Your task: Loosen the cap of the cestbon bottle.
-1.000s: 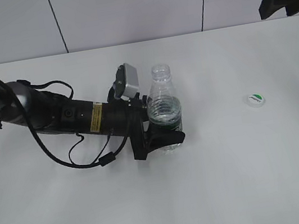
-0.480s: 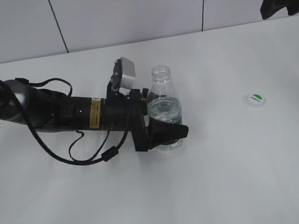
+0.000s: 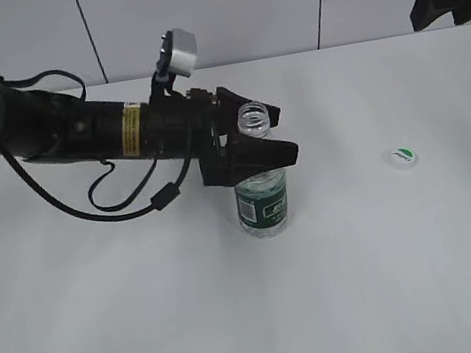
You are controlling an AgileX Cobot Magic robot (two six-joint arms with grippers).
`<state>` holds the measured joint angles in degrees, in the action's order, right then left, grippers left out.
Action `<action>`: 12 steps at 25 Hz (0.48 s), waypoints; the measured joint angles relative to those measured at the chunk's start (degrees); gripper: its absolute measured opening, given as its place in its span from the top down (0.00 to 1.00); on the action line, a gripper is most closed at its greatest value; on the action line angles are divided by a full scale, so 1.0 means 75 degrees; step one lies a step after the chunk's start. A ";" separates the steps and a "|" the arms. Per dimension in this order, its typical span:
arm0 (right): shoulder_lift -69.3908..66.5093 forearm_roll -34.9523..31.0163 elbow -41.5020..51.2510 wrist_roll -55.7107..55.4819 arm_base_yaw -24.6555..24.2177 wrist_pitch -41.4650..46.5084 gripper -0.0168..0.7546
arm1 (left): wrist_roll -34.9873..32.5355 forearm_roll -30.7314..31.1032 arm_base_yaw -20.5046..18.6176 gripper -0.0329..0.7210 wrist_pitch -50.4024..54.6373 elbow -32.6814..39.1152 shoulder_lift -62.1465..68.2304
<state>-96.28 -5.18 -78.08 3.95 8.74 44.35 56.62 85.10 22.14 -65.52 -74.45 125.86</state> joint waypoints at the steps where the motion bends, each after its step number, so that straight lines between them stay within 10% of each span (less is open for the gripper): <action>1: 0.0000 0.0000 0.0000 0.0000 0.0000 0.0015 0.46 | 0.0157 0.0073 0.0000 0.19 0.0000 0.0000 -0.0123; 12: 0.0556 0.0006 0.0000 0.0000 0.0000 0.0037 0.46 | 0.1337 0.0549 -0.0067 0.21 0.0787 0.0005 -0.1124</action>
<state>-92.10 -5.14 -78.08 3.95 8.74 44.63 66.65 89.21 21.64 -59.62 -74.41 117.43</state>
